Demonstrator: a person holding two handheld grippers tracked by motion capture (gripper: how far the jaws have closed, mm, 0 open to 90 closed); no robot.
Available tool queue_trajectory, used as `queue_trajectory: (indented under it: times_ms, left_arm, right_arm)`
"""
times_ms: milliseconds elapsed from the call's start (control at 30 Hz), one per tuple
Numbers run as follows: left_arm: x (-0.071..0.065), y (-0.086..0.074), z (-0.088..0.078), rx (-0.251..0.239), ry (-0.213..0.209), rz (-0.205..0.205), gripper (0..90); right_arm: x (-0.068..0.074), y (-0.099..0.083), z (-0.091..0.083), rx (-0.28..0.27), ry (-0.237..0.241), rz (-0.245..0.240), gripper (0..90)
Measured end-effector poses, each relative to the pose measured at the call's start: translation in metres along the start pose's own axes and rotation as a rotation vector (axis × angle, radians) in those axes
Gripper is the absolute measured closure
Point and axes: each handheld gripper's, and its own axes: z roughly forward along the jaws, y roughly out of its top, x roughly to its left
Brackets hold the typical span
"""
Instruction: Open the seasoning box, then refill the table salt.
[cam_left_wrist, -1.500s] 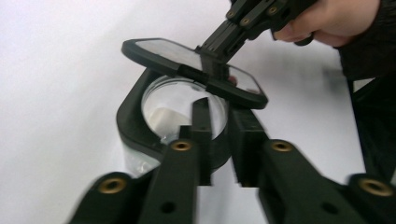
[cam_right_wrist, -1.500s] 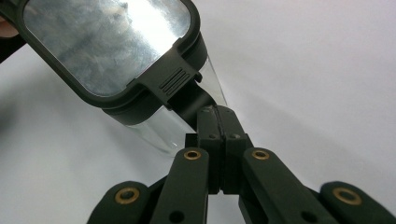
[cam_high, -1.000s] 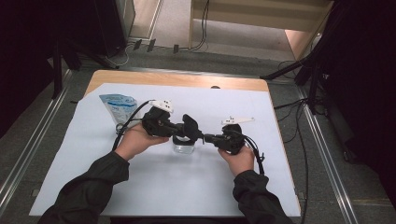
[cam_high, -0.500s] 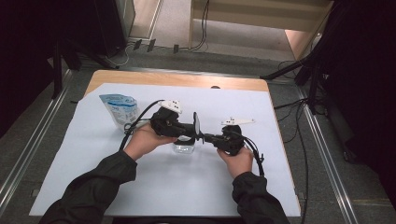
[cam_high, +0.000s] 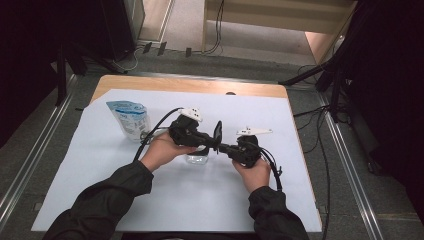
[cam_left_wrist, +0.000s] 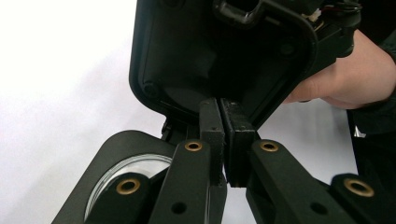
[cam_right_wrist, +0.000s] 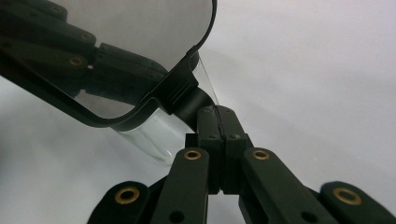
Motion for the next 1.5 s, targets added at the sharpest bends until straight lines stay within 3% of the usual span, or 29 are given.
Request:
queue_trajectory:
  times_ms: [467, 600, 667, 767, 867, 933, 1000, 1067, 1167, 1233, 1367, 1500]
  left_arm:
    - [0.004, -0.002, 0.003, 0.017, 0.011, -0.018, 86.8]
    - [0.005, -0.002, -0.003, 0.030, -0.009, -0.057, 78.4]
    - [0.004, -0.001, -0.008, 0.031, -0.007, -0.053, 72.6]
    - [0.005, -0.001, -0.016, 0.017, 0.001, -0.064, 61.7]
    - [0.006, -0.002, -0.021, 0.013, -0.001, -0.123, 58.5]
    - [0.007, -0.002, -0.025, 0.009, 0.006, -0.108, 55.9]
    - [0.008, -0.003, -0.028, -0.001, -0.002, -0.117, 53.8]
    - [0.007, -0.005, -0.032, -0.003, 0.014, -0.099, 50.8]
    - [0.002, -0.007, -0.038, 0.044, 0.054, -0.051, 50.0]
    - [0.001, -0.010, -0.042, 0.048, 0.052, -0.056, 49.6]
    - [0.001, -0.016, -0.052, 0.028, 0.049, -0.074, 47.6]
    - [0.000, -0.023, -0.061, 0.026, 0.061, -0.066, 47.6]
  right_arm:
    - [-0.001, 0.001, 0.001, 0.000, 0.000, -0.015, 90.0]
    - [0.001, 0.002, -0.002, -0.017, -0.035, -0.056, 87.6]
    - [-0.001, 0.003, -0.006, -0.021, -0.048, -0.069, 85.6]
    - [-0.006, 0.002, -0.011, -0.028, -0.047, -0.053, 79.4]
    - [-0.010, 0.003, -0.017, -0.054, -0.024, -0.027, 66.4]
    - [-0.012, 0.003, -0.022, -0.080, 0.003, -0.008, 62.6]
    - [-0.014, 0.003, -0.026, -0.086, 0.004, -0.007, 60.5]
    - [-0.015, 0.002, -0.030, -0.081, -0.004, -0.016, 59.7]
    - [-0.016, 0.002, -0.037, -0.084, -0.001, -0.019, 57.6]
    - [-0.017, 0.000, -0.042, -0.084, 0.010, -0.005, 57.5]
    - [-0.017, -0.003, -0.047, -0.087, 0.007, -0.026, 56.1]
    - [-0.017, -0.003, -0.048, -0.051, -0.002, -0.043, 53.9]
